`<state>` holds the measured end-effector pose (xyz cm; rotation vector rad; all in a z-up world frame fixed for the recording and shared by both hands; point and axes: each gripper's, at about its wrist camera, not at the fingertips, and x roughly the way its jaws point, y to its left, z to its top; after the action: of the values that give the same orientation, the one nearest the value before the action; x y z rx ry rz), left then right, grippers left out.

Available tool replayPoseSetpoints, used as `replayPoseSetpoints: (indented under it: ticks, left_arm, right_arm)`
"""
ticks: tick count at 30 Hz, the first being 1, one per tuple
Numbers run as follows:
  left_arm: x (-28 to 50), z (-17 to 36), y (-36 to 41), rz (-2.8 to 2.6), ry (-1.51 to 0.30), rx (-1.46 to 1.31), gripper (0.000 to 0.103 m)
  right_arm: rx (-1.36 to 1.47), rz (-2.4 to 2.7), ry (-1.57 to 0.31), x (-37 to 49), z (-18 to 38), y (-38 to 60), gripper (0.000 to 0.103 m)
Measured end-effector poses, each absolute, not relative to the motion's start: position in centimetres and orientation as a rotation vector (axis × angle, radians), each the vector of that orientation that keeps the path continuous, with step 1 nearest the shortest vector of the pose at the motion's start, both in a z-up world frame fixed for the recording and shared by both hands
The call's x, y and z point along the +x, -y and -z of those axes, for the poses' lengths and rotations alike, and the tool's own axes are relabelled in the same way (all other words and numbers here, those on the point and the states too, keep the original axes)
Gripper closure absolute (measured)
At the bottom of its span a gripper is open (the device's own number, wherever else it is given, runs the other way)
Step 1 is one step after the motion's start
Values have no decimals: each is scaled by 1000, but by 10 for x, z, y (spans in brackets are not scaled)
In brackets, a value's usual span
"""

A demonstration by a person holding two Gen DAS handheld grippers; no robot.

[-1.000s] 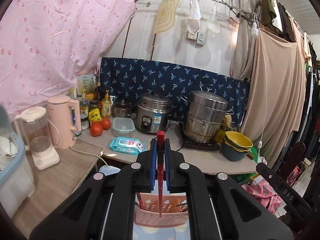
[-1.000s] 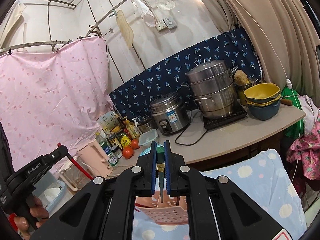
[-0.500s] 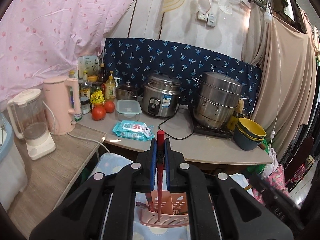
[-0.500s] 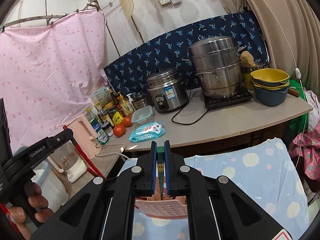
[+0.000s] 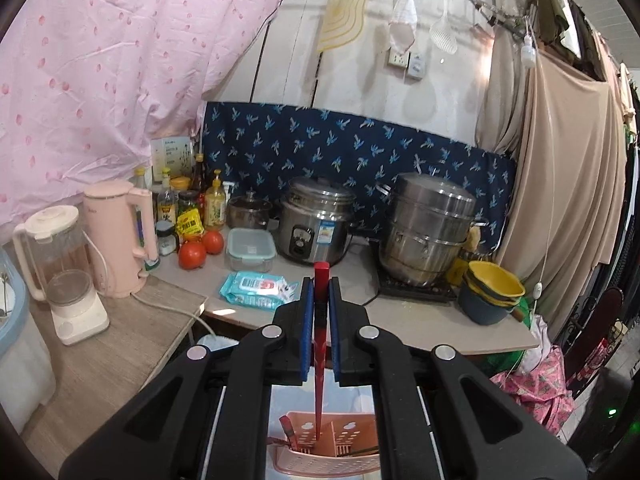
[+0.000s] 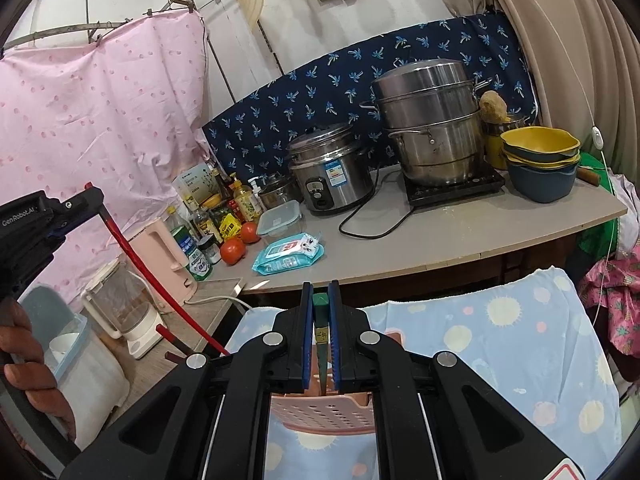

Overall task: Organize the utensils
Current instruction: 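Lower the chopsticks into the basket and open both tools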

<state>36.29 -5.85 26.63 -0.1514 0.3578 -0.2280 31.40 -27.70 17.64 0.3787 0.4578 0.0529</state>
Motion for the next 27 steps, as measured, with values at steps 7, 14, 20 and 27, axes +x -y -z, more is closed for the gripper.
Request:
replayPoseSetpoints:
  ticks: [7, 14, 20, 27]
  left_arm:
    - [378, -237, 59, 211, -427, -151, 96]
    - [378, -229, 58, 185, -428, -151, 89]
    - [373, -229, 55, 164, -418, -158, 60]
    - [361, -229, 54, 161, -421, -137, 57]
  right_arm:
    - [375, -50, -479, 318, -167, 277, 96]
    - [390, -42, -488, 320, -159, 279, 94]
    - [386, -40, -473, 316, -163, 278, 76]
    - [394, -38, -439, 304, -174, 281, 70]
